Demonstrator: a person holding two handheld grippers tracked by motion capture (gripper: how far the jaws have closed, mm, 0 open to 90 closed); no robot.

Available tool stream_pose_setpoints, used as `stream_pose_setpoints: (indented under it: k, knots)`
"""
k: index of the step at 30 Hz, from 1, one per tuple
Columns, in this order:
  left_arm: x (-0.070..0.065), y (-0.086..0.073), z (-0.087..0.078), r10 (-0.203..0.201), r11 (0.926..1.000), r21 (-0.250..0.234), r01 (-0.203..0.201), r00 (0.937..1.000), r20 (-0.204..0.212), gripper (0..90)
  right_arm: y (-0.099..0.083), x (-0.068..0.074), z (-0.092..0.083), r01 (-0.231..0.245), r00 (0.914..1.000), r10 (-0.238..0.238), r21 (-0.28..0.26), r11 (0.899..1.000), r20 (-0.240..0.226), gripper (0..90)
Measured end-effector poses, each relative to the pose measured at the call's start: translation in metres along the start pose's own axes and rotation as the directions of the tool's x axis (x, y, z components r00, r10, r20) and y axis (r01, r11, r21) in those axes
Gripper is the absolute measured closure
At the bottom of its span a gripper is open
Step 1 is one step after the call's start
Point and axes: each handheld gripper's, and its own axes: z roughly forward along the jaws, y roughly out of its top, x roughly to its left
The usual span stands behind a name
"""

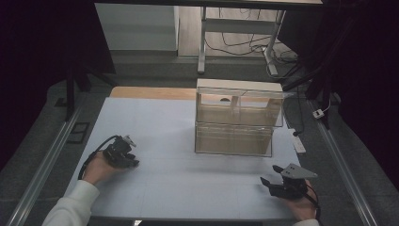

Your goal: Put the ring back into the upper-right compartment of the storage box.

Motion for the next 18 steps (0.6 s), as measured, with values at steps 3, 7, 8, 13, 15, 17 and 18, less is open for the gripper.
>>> stream_pose_setpoints:
  k: [3,7,8,13,15,17,18]
  knots:
    - [-0.0004,0.0,-0.0002,0.01,1.0,0.001,-0.01,0.9999,0.005,72.9,0.0,0.0,0.0,0.0,1.0,0.0,0.0,1.0,0.0,30.4]
    - [-0.003,0.0006,0.0,0.034,0.9994,0.003,-0.034,0.9994,0.002,81.5,-0.0001,0.0004,0.0002,0.002,1.0,-0.002,0.001,1.0,0.001,30.4]
    - [-0.003,0.0006,0.0,0.034,0.9994,0.003,-0.034,0.9994,0.002,82.0,-0.0001,0.0004,0.0002,0.002,1.0,-0.002,0.001,1.0,0.001,30.4]
    - [-0.0027,-0.0009,-0.0001,0.037,0.9993,-0.008,-0.037,0.9993,0.004,82.4,0.0,0.0006,0.0004,0.004,1.0,-0.004,0.004,1.0,0.004,30.4]
    - [-0.0027,-0.0016,-0.0002,0.036,0.9992,-0.015,-0.036,0.9993,0.005,82.5,-0.0001,0.0007,0.0004,0.005,1.0,-0.005,0.005,1.0,0.004,30.4]
    - [-0.0029,-0.002,-0.0004,0.037,0.9991,-0.018,-0.037,0.9993,0.001,82.6,-0.0001,0.0006,0.0003,0.005,1.0,-0.005,0.005,1.0,0.005,30.4]
    - [-0.0032,-0.0022,-0.0005,0.031,0.9993,-0.022,-0.032,0.9995,-0.005,82.6,-0.0001,0.0006,0.0003,0.005,1.0,-0.005,0.005,1.0,0.005,30.4]
